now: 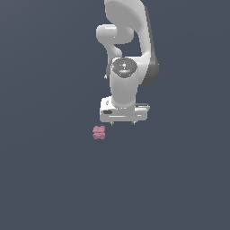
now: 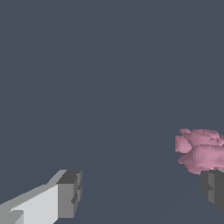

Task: Pick up the object and move it to a goal position.

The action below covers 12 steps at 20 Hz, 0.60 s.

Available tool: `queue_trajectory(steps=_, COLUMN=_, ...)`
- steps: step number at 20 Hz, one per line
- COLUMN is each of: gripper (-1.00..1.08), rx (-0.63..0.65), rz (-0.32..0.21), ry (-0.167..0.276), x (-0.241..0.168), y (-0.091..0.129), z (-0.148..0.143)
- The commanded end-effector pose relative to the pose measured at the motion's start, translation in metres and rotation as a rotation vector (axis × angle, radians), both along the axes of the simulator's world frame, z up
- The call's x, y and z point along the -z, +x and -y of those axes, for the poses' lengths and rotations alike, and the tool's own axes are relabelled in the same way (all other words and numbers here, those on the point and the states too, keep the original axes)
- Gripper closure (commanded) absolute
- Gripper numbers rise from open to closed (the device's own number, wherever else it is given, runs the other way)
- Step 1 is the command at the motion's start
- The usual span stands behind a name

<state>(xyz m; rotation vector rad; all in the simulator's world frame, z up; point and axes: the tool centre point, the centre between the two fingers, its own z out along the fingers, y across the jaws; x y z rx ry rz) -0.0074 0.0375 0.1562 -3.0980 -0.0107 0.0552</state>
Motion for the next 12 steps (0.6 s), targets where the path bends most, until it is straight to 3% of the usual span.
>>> queue_trajectory(steps=1, gripper=-0.92, rx=0.000, rz=0.000, ry=0.000, x=0.000, y=0.000, z=0.000)
queue_trajectory(steps=12, gripper=-0.92, rx=0.052, rz=0.054, ry=-0.007, x=-0.030, y=0.016, z=0.022)
